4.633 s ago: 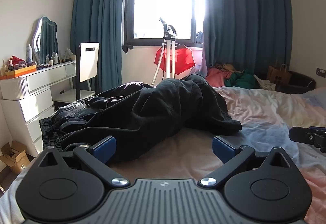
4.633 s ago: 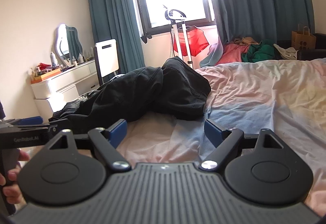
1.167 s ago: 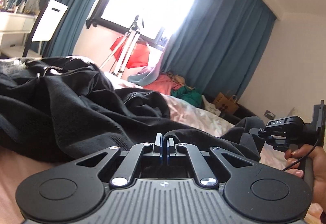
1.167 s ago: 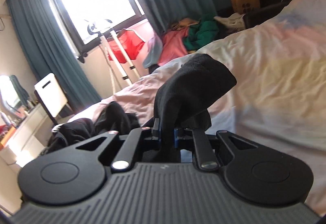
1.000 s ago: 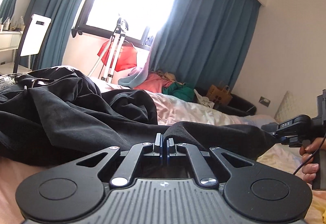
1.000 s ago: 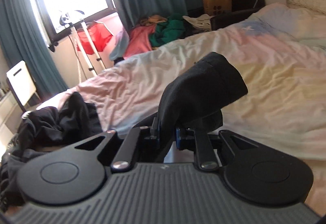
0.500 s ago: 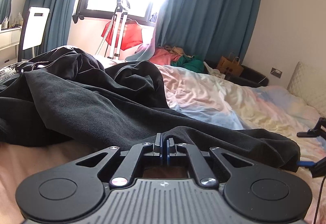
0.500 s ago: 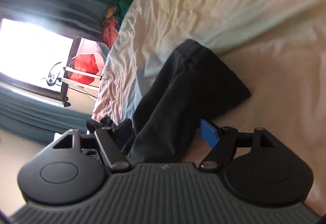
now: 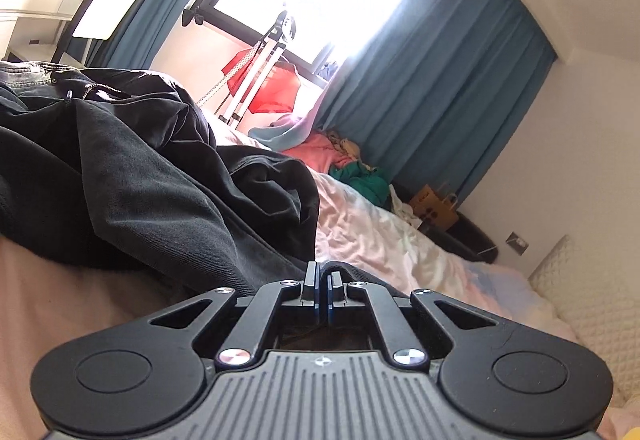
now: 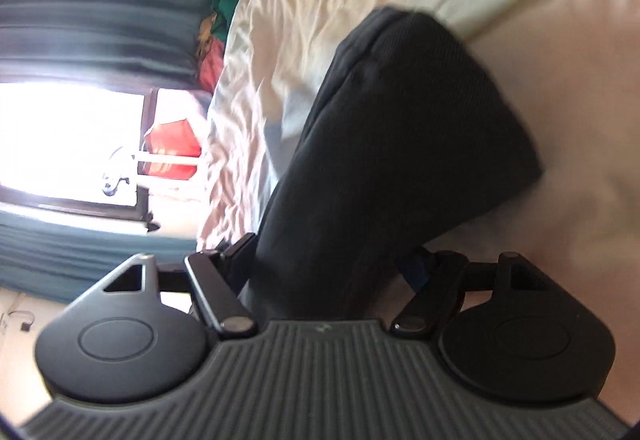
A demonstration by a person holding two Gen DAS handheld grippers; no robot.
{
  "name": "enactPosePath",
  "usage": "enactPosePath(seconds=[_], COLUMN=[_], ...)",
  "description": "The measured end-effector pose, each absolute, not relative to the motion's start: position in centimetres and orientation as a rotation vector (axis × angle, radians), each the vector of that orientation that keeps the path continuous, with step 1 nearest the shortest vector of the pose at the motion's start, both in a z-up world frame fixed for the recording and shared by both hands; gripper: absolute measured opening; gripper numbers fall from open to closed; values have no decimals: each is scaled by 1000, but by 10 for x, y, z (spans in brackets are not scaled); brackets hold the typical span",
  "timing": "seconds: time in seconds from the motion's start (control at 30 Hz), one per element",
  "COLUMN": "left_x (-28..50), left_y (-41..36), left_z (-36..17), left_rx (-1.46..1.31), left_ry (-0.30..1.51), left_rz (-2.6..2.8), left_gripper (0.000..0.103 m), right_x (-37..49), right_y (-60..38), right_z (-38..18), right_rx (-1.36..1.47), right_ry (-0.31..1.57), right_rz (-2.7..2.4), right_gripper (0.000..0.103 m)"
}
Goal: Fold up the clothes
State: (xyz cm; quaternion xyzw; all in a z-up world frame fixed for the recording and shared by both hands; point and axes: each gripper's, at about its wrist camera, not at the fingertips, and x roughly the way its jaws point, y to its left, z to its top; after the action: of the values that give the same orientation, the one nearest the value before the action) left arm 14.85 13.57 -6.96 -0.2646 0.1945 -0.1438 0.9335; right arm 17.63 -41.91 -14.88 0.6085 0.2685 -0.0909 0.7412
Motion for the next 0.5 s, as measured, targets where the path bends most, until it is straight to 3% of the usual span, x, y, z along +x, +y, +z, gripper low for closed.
enactPosePath(seconds=[0.27, 0.37, 0.5], left_x=[149, 150, 148], left_y=[138, 137, 129], left_z=[-70, -70, -70], left_rx=[-537, -534, -503], left_ry=[404, 405, 421], left_rz=[-295, -305, -310], left_gripper=[3, 3, 3], right_x=[142, 120, 83], right_y=[-440, -450, -482], right_z=[-104, -90, -111], right_rx=[1355, 1322, 1478], right_ry=[299, 293, 319], right_rz=[-94, -102, -215], right_gripper=[77, 77, 76])
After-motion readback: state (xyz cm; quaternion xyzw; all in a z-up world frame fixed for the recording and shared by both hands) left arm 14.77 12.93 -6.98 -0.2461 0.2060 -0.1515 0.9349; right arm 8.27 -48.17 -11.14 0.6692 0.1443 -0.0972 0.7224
